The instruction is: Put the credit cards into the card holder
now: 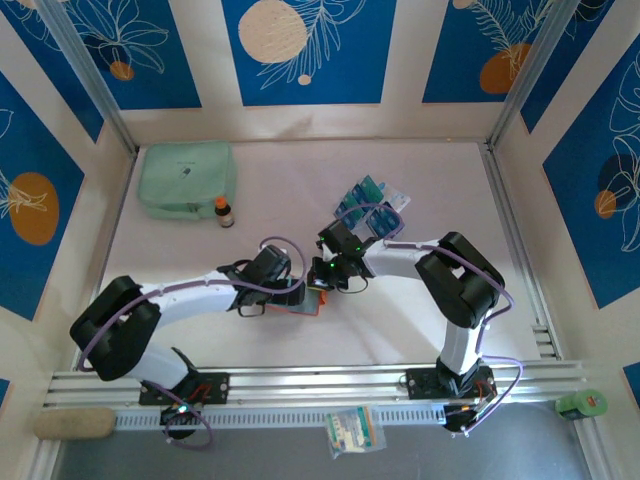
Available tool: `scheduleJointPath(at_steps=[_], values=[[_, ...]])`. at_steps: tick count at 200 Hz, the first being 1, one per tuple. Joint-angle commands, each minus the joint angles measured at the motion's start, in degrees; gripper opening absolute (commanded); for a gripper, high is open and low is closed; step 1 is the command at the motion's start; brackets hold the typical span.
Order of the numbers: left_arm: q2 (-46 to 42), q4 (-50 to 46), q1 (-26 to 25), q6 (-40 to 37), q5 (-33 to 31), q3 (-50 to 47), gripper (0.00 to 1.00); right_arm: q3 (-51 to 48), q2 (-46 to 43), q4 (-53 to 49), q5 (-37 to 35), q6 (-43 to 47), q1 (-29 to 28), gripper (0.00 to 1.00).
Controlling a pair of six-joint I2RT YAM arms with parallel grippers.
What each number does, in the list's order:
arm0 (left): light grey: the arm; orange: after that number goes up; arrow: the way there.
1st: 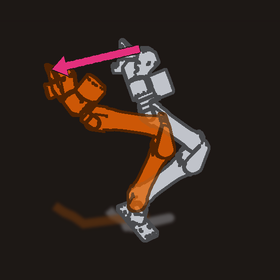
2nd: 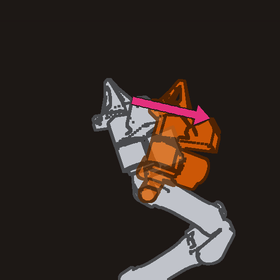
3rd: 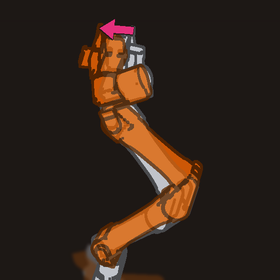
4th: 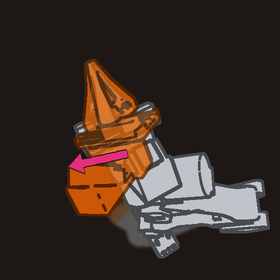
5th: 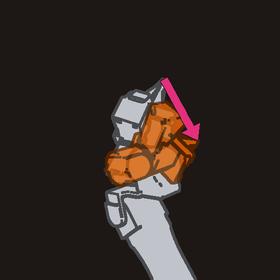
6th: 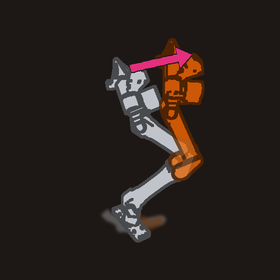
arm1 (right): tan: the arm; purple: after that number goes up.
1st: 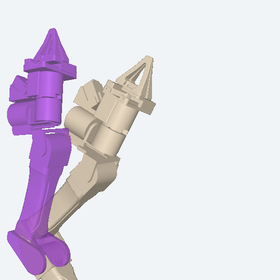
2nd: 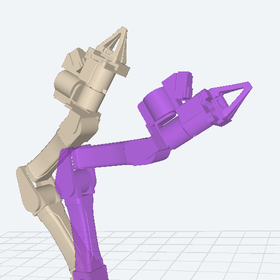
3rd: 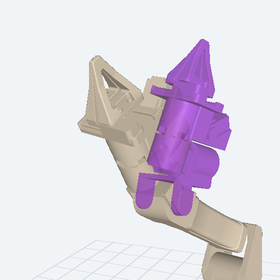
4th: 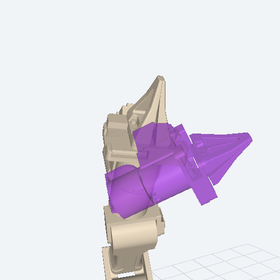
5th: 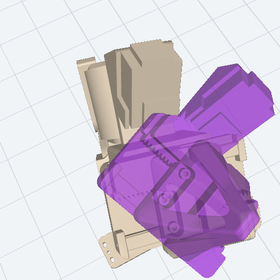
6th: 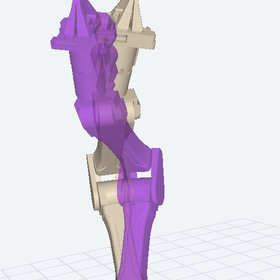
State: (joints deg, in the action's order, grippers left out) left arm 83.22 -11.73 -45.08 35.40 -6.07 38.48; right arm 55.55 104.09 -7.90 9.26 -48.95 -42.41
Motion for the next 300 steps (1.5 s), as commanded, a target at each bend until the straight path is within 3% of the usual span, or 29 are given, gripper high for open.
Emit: scheduleJointPath(at_steps=[1, 35, 91, 156, 213, 249, 300], values=[[0.71, 0.23, -0.65, -0.98, -0.9, -1.51, 0.88, 0.87, -0.27, -0.72, 1.4, -0.3, -0.13, 0.02], [0.98, 0.86, -0.6, -0.71, -0.96, -2.24, 0.83, 0.38, -2.67, -1.06, 0.82, -0.21, 0.14, 0.04], [0.09, 1.73, -0.63, -0.1, -1.32, -2.99, 0.8, -2.44, -6.6, -0.11, -1.16, -1.75, 0.18, 0.16], [-0.5, 1.95, -0.67, 0.02, -1.58, -3.45, 0.79, -3.21, -4.26, 1.5, -1.27, -3.08, -1.0, 0.24], [-0.78, 2.05, -0.63, 0.14, -1.77, -3.95, 0.78, -2.2, -0.79, 2.04, -0.62, -3.24, -1.09, 0.25], [-1.13, 2.06, -0.57, 0.2, -1.93, -4.19, 0.78, -2.29, -0.16, 2.76, -0.12, -3.61, -1.18, 0.32], [-1.48, 2.15, -0.58, 0.26, -2.04, -4.28, 0.78, -2.55, 0.6, 6.6, 4.46, -5.67, 0.21, 0.32]])
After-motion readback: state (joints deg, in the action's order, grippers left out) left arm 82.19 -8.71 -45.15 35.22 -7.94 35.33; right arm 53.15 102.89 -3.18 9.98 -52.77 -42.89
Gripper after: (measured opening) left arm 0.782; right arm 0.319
